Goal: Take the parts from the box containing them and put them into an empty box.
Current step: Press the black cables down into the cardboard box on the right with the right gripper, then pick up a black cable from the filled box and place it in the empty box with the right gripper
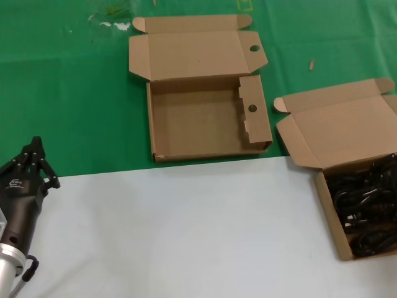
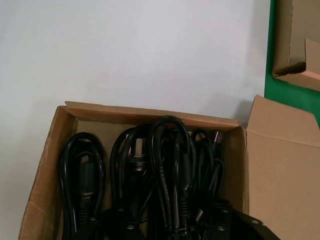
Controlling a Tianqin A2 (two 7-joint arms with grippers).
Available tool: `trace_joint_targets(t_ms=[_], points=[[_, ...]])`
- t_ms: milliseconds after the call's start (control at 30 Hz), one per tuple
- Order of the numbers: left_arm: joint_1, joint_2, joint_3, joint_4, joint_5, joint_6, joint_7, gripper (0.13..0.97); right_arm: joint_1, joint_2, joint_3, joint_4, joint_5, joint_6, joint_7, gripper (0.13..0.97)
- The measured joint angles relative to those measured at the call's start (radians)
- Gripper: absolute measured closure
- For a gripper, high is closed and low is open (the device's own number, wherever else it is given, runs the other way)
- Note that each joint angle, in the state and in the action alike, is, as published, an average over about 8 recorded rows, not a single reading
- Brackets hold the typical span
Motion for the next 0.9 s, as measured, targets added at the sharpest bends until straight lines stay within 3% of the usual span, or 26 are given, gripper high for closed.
trace_joint_targets(t_ms=[433, 733, 900], points=[[0.000, 0.000, 0.000, 0.000, 0.000, 0.000, 0.000, 0.957, 0.000, 0.023, 0.002, 0.017, 0.008, -0.015, 0.006, 0.800], [0.000, 0.000, 0.000, 0.000, 0.000, 0.000, 0.000, 0.957, 0.063, 0.061, 0.016, 0.091, 0.004, -0.086, 0.077, 0.889], [0.000, 0.000, 0.000, 0.000, 0.000, 0.000, 0.000, 0.957, 0.152, 0.054, 0.021, 0.152, -0.010, -0.144, 0.145, 0.889]])
